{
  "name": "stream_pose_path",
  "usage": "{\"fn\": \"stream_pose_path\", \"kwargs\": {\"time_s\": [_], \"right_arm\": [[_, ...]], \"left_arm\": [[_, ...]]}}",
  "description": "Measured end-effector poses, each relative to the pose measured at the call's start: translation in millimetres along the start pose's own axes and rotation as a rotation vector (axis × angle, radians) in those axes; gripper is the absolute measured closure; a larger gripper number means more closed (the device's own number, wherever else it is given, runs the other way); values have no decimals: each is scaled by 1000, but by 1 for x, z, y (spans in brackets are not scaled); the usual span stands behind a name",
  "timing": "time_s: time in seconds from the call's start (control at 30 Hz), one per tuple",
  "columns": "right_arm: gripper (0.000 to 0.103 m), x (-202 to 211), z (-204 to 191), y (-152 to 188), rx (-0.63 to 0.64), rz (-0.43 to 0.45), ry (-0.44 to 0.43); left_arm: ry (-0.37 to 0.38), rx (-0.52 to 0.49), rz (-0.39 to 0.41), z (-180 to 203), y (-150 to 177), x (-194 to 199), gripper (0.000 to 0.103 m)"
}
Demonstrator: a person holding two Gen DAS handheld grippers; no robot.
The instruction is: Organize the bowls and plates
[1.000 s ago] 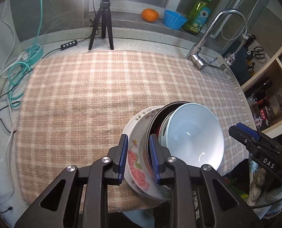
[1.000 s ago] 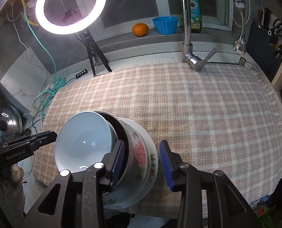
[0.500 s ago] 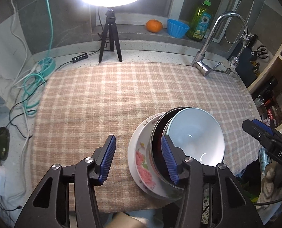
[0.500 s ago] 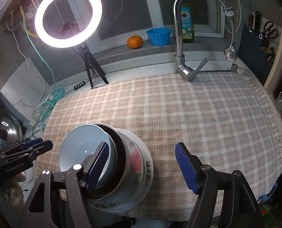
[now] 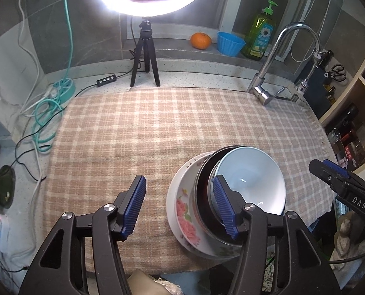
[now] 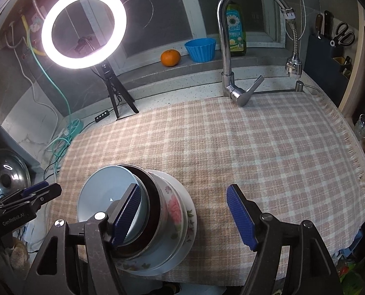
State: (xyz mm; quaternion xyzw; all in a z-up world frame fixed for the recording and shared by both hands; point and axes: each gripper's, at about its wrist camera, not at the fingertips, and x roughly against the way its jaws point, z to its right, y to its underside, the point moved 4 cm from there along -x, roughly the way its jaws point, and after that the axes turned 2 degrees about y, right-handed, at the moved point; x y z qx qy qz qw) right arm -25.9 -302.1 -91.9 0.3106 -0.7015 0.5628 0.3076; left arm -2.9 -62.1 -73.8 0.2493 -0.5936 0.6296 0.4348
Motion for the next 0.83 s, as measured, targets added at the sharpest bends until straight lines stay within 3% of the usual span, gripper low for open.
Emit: {"fn": "stream_pose_path", "kwargs": {"time_s": [0.63, 0.83], "right_arm": [[34, -7, 2, 4, -4, -16, 4], [34, -12, 2, 6, -4, -31, 2]], "left_arm": [[9, -3, 2, 2, -2, -1, 46], [2, -1, 0, -1, -3, -4, 41]]}}
